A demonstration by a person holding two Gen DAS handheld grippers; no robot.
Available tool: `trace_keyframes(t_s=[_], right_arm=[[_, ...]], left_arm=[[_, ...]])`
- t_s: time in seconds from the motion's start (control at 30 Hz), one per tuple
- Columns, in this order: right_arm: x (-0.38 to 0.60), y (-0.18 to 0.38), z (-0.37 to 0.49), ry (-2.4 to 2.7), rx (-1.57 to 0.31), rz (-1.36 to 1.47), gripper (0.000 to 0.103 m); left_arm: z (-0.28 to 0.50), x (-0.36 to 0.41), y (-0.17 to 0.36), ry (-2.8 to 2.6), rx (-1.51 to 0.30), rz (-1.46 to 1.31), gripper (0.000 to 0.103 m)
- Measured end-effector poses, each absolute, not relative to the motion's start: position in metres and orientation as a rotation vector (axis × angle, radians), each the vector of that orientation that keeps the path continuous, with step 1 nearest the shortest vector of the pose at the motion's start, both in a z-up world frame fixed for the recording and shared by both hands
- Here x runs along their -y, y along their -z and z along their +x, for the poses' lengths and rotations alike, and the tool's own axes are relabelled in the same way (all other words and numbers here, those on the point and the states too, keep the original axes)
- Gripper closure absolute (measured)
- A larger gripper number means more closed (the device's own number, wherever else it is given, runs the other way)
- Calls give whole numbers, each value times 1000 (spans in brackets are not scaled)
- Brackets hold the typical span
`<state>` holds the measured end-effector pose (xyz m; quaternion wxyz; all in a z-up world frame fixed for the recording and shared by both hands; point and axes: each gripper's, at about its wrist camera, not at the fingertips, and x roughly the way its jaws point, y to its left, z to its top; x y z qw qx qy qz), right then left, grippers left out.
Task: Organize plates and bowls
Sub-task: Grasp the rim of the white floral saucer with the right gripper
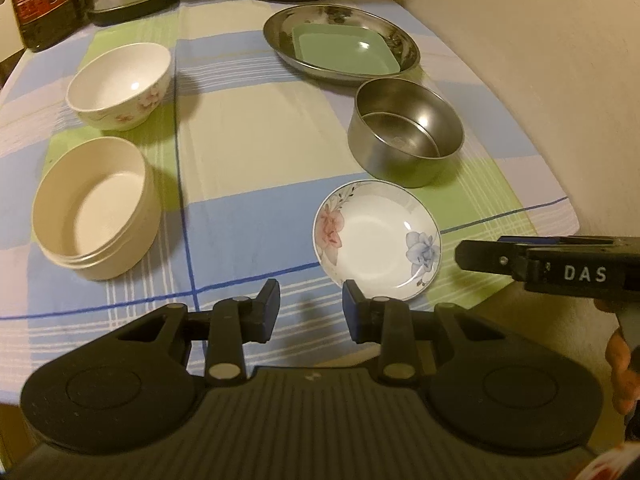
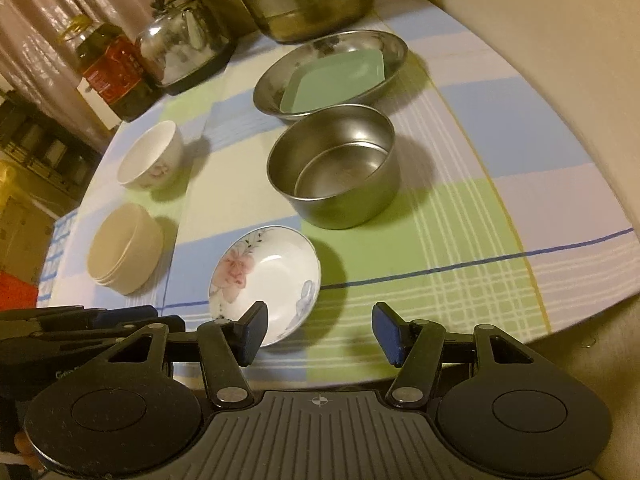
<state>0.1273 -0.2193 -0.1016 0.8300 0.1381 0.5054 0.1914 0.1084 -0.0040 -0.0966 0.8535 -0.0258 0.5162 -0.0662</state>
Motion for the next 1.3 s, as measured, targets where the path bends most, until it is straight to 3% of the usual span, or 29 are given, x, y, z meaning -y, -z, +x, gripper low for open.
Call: trace_keyframes(t_s=[0.1,0.2,0.37,0.53,0.8,1.3], right_arm=[[214,108,132,-406,-1076,286,47],[209,115,135,-409,-1090,283,56],[203,125,141,-413,-1106,293,82],[198,127,146,-409,-1098,262,96],[186,130,160,-407,-1054,204,97],[187,132,156,-359,-1103,281,97]], left_arm=[[115,4,101,153,-1092,-63,73],[121,4,106,163,-1101,-62,73],[129,6,111,176,-1109,-53,73],[136,4,116,185,-1116,-56,73],[152,3,125,209,-1119,-44,74],[166,2,137,276,-1120,-37,93]])
